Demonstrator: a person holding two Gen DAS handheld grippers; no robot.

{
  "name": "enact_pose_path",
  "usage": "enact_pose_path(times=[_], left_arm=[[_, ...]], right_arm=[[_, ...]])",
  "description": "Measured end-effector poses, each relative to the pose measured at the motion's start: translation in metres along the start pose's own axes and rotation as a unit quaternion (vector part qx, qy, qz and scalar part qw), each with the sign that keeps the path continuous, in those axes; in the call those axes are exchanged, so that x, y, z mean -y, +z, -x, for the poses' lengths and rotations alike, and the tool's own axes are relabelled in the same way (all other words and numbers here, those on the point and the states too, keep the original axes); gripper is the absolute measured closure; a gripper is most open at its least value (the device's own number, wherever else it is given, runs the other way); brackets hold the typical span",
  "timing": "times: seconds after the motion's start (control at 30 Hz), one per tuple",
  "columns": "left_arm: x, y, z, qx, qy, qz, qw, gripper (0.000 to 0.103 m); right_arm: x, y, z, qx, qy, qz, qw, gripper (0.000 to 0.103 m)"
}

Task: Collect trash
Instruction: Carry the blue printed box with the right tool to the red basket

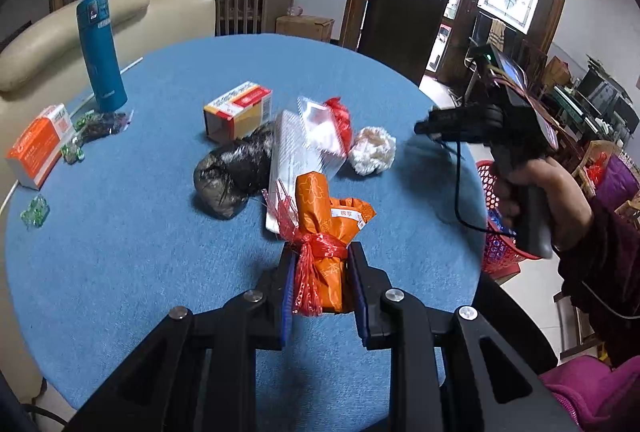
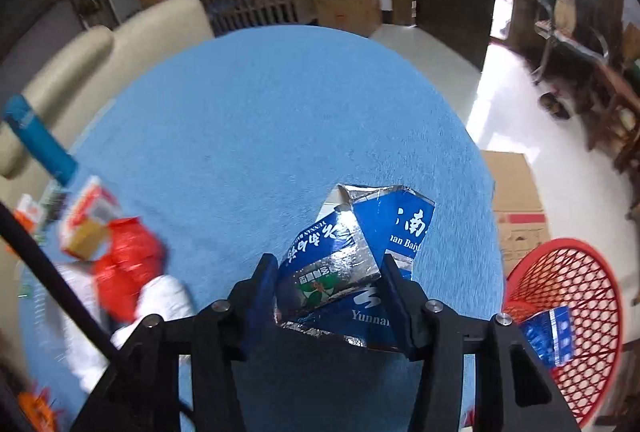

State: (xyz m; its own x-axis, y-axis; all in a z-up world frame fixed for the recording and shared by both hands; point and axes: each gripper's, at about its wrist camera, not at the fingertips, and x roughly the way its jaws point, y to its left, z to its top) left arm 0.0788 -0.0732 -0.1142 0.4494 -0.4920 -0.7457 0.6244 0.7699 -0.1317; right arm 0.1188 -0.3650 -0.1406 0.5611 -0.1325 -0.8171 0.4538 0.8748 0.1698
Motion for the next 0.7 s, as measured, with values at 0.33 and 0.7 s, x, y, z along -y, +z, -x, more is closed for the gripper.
enact_pose_path(times=[0.33,0.7], left_arm=[[0.023,0.009,0.006,0.005,-0.002,-0.018,0.9998,0.077],[0.069,0.049,0.008,0.03,-0.009,-0.058,0.9978,0.077]], right_arm=[[0.084,-0.022,0.038,-0.009,0.132,-0.107,0.986,0.05],[0.151,-0.048,0.117,0.077,0.188,-0.128,0.971,0.05]])
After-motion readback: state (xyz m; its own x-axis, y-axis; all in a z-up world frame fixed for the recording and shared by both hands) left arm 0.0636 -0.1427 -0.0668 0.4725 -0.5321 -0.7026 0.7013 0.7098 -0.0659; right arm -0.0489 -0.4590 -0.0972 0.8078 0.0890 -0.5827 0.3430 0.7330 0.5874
